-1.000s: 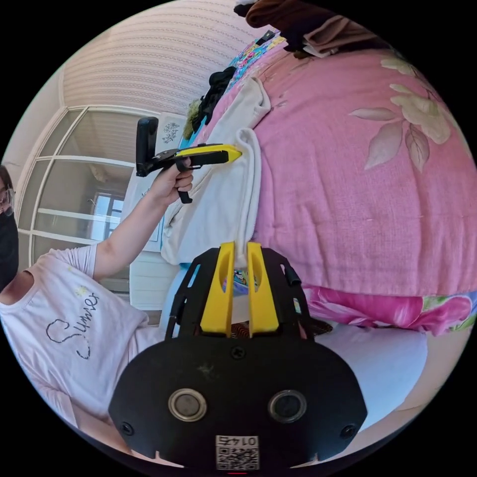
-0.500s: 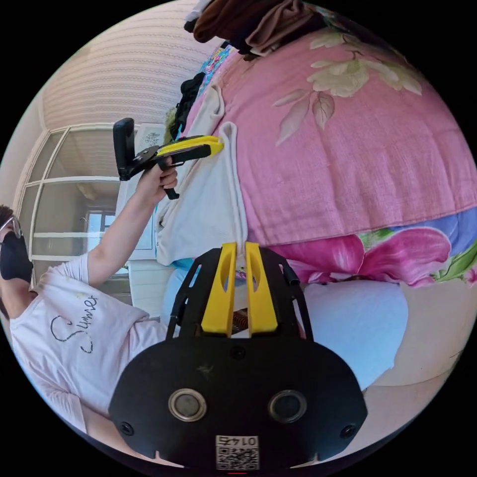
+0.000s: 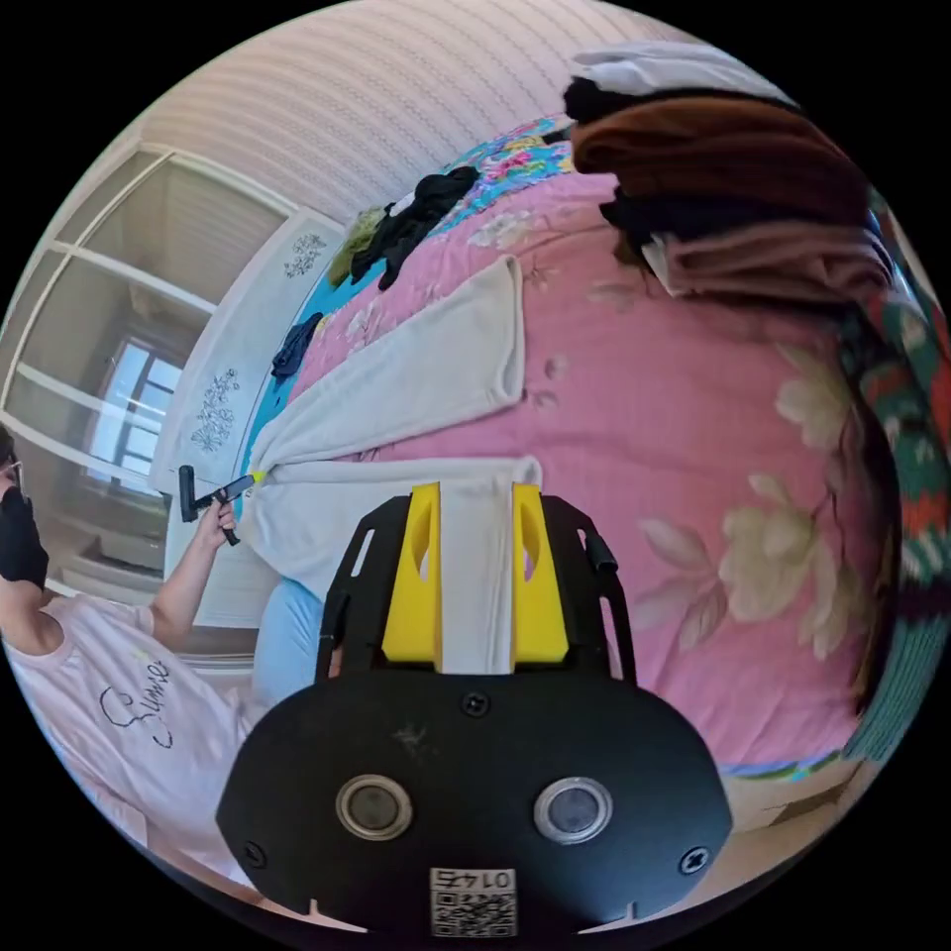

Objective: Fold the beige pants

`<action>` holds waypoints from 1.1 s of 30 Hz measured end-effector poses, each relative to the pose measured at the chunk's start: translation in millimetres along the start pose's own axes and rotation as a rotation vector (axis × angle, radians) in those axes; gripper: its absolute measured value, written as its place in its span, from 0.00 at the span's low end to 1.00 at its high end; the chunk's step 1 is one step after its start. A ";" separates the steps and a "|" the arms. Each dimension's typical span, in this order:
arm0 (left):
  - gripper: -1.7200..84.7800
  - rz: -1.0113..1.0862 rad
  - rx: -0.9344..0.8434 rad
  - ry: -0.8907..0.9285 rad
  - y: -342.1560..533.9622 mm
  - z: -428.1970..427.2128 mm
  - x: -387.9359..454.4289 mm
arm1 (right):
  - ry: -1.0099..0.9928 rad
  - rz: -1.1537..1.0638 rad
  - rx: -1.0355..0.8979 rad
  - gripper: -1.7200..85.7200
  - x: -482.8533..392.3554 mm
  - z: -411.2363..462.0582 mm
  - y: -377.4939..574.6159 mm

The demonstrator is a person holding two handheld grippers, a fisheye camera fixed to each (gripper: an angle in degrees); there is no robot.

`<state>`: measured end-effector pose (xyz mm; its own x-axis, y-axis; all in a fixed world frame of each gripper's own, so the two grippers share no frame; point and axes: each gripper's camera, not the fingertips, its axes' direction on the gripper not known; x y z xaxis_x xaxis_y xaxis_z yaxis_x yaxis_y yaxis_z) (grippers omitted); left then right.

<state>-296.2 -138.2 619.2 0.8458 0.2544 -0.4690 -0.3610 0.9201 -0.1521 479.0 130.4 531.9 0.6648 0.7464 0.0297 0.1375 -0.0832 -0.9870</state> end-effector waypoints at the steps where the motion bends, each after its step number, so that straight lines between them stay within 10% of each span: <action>1: 0.08 -0.095 0.070 -0.082 0.2 -16.5 -40.6 | 0.027 -0.062 0.006 0.15 -16.6 8.9 -25.5; 7: 0.10 -0.501 0.270 -0.152 4.7 -61.2 -204.0 | 0.110 -0.064 0.032 0.18 -49.9 57.2 -133.7; 13: 0.14 -0.469 0.240 -0.446 -3.4 -67.8 -270.3 | 0.300 0.052 -0.026 0.22 -49.1 107.4 -177.8; 33: 0.02 -0.324 0.193 -0.541 -3.2 -52.9 -341.0 | 0.219 0.000 0.056 0.05 -90.8 99.1 -191.0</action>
<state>-604.2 -243.7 733.6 0.9960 0.0237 0.0856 -0.0212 0.9993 -0.0299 319.6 143.9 702.0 0.8095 0.5844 0.0570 0.1004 -0.0421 -0.9941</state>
